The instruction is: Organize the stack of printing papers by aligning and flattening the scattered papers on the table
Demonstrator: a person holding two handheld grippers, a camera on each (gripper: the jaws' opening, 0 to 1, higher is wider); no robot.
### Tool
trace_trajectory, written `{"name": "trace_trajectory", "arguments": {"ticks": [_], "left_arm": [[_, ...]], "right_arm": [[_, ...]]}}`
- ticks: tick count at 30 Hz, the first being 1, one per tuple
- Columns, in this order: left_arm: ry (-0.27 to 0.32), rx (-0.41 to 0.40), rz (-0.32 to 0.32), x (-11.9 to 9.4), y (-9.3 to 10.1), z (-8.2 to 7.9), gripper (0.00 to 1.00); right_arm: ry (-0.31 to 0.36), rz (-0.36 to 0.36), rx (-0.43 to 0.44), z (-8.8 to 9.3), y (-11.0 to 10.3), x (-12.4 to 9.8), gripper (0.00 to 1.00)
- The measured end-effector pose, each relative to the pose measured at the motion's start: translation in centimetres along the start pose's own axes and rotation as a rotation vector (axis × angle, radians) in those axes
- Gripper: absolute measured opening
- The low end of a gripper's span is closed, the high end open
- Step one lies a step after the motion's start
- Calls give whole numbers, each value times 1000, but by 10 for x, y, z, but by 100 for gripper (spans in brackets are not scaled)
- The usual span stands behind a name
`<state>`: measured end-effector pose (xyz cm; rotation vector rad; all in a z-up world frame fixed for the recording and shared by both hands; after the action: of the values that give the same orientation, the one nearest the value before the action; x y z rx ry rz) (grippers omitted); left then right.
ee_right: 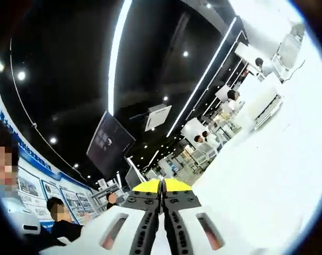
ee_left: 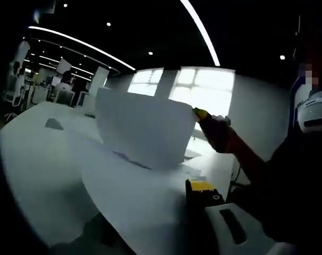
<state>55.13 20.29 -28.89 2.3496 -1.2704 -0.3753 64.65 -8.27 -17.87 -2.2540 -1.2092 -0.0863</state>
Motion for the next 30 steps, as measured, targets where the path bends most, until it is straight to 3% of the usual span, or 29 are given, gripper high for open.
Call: {"name": "trace_trajectory", "arguments": {"ticks": [4,11,17,25,30], "left_arm": [[-2,-1,-2,0,-1,0,23],[-6,10,-2,0,-2,2,24],[-1,-6,11,-1,-2,0,25],[-14,-3,14,0,1,1,25],[-23,2,12,1,2,2,25]], "right_arm": [[-13,-103,-5,-7,-25,-3,0],[-28,-316,-47,-28,-89,-7,0],[8,-394,-14,-46,-115,-21,0],[7,-414,48,-57,-120,-49,0],[-38,-506,12,-48,-156,-59,0]]}}
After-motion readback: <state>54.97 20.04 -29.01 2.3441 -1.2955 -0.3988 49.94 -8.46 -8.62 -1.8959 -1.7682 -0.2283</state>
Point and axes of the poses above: the point that each gripper's makers call its tool centre point, and the gripper's own axes: x roughly forward along the fingers, y roughly to its right, z roughly out of its underside, the point moved 4 cm from there along -x, roughly backward along the fingers, and after that the axes turned 12 degrees about -x, right-handed, at the moved point
